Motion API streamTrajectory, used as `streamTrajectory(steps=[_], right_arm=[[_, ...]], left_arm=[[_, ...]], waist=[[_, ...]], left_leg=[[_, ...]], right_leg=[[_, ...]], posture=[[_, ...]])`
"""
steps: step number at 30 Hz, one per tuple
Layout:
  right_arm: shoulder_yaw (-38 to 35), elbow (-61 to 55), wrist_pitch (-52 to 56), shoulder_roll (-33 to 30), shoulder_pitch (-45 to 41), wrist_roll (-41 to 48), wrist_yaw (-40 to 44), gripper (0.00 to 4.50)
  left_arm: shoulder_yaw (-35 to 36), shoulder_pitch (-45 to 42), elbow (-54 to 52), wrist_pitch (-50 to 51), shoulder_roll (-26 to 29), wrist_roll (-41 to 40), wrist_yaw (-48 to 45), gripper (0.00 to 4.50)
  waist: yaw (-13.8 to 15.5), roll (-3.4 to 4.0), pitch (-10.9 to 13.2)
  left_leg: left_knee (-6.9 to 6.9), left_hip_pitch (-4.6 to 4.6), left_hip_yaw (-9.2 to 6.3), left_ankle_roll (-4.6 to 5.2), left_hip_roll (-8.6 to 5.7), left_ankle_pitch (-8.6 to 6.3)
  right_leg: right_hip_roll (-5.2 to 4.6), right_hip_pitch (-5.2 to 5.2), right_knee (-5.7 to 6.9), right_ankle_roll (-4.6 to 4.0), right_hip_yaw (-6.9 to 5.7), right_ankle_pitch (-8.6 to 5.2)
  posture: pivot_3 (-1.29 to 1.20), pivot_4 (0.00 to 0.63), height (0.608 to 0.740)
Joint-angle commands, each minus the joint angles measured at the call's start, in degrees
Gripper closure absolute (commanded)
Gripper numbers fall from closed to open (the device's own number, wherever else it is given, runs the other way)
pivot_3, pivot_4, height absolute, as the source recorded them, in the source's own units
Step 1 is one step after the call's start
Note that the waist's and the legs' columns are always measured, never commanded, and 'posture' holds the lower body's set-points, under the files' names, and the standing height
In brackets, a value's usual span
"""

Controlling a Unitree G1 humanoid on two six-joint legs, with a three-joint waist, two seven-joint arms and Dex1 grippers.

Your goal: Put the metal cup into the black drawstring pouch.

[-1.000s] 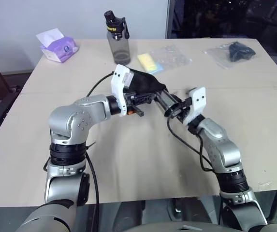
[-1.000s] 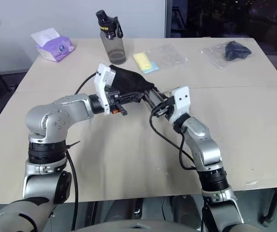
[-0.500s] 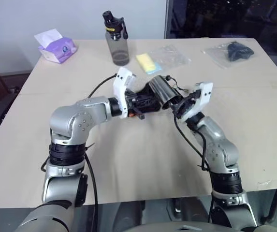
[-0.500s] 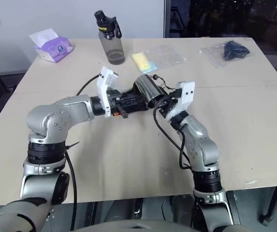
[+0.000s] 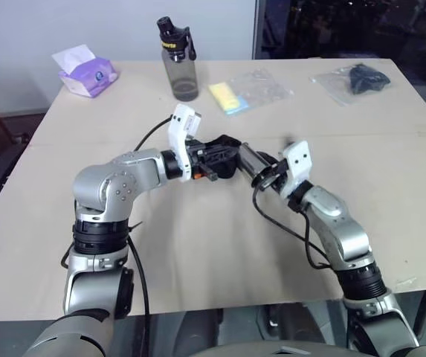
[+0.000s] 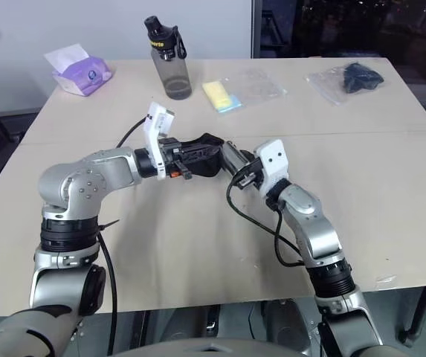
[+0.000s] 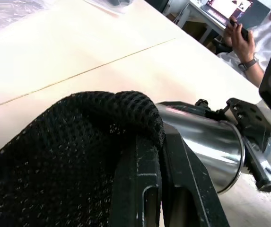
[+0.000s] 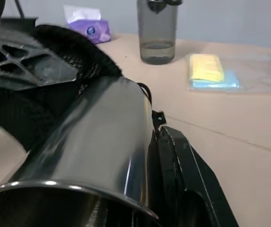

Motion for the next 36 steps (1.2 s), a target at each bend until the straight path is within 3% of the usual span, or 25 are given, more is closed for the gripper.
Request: streamTrajectory(steps=[1, 9, 13, 17, 25, 32, 36], right_arm=[[1.62, -1.87, -2.72, -0.71, -2.11, -2.13, 1.66, 4.44], [4.66, -1.76, -5.62, 0.16, -4.37, -5.93, 2.81, 4.44], [3.05, -0.69, -4.41, 4.12, -4.18, -3.42, 1.48, 4.44], [-7.16, -0.03, 4.06, 13.93, -4.93, 9.64, -3.42, 4.44], [-19.52, -0.05, 11.07, 19.71, -5.59, 27.13, -5.17, 4.44], [-22.53, -2.01, 16.92, 19.72, -4.64, 42.43, -3.97, 4.44], [-22.87, -1.1, 17.05, 20.25, -6.06, 44.57, -7.81, 4.44]], left_arm=[[0.37, -0.79, -1.36, -1.56, 0.1, -0.95, -1.0, 4.5], [-1.07, 0.08, -1.9, -2.72, 0.31, -0.72, -2.29, 4.5], [-1.17, 0.83, -3.06, -2.07, 0.37, -2.19, -3.6, 4.5], [-1.44, 2.09, -4.68, -1.66, 1.41, -3.59, -5.33, 4.5], [-2.22, 3.42, -5.03, -2.12, 3.46, -3.93, -6.7, 4.5], [-2.79, 3.58, -4.55, -3.18, 4.01, -3.68, -7.17, 4.5], [-3.1, 3.76, -4.58, -3.56, 3.98, -3.73, -7.55, 4.5]], waist=[[0.0, 0.0, 0.0], [-0.02, 0.0, 0.0], [0.0, 0.0, 0.0], [0.03, -0.02, -0.01], [0.1, 0.0, 0.0], [0.0, 0.01, 0.0], [-0.02, 0.01, 0.0]], left_leg=[[0.0, 0.0, 0.0, 0.0, 0.0, 0.0], [0.0, 0.0, -0.01, 0.0, 0.0, 0.0], [0.0, 0.0, -0.02, 0.0, 0.01, 0.0], [0.0, 0.0, -0.02, 0.0, 0.03, 0.0], [0.0, 0.0, -0.04, 0.0, 0.02, 0.0], [-0.01, 0.0, -0.04, 0.0, 0.03, 0.0], [-0.01, 0.0, -0.04, 0.01, 0.04, 0.0]], right_leg=[[0.0, 0.0, 0.0, 0.0, 0.0, 0.0], [0.0, 0.0, 0.0, 0.0, 0.0, 0.0], [0.01, 0.0, 0.01, -0.01, -0.01, 0.0], [0.0, 0.0, 0.01, -0.01, 0.0, 0.01], [-0.01, 0.01, 0.01, -0.01, -0.03, 0.01], [-0.01, 0.0, 0.01, -0.01, -0.05, 0.01], [0.0, 0.0, 0.02, -0.01, -0.05, 0.01]], posture=[[0.0, 0.15, 0.74], [0.0, 0.15, 0.74], [0.0, 0.15, 0.74], [0.0, 0.15, 0.74], [0.0, 0.15, 0.74], [0.0, 0.15, 0.74], [0.0, 0.15, 0.74]])
